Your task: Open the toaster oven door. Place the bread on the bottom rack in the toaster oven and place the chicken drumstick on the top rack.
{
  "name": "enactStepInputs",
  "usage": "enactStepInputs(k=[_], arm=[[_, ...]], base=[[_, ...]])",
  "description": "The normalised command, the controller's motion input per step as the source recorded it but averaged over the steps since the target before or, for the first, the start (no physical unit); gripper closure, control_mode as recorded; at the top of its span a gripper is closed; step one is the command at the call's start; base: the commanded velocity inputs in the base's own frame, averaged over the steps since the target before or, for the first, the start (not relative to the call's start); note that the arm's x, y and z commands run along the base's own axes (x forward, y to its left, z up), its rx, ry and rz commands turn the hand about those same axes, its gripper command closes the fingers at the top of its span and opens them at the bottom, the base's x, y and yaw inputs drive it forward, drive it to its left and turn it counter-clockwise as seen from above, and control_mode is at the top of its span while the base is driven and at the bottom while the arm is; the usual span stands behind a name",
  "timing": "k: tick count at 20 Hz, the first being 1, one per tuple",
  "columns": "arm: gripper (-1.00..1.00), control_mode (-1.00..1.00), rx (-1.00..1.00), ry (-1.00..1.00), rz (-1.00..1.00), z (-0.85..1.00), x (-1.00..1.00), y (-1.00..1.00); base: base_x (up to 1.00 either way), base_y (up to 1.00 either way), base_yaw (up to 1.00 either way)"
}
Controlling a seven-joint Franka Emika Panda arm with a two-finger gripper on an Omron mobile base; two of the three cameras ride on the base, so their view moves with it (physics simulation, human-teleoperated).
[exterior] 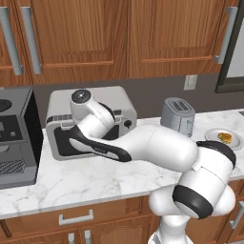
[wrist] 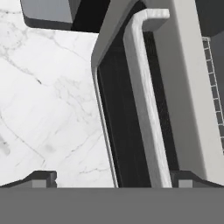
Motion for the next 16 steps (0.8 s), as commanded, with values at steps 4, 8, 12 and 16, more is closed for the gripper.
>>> enactStepInputs(k=[4, 8, 12, 16], arm=[[-1.00, -1.00, 0.06, 0.02, 0.00, -0.39, -0.58, 0.21], [-1.00, -1.00, 0.01, 0.09, -0.02, -0.31, -0.58, 0.14], [-1.00, -1.00, 0.03, 0.05, -0.03, -0.18, -0.60, 0.07], [-1.00, -1.00, 0.00, -0.04, -0.01, 0.03, -0.57, 0.03]], base=[[0.00, 0.00, 0.00], [0.00, 0.00, 0.00], [0.00, 0.00, 0.00], [0.00, 0.00, 0.00]])
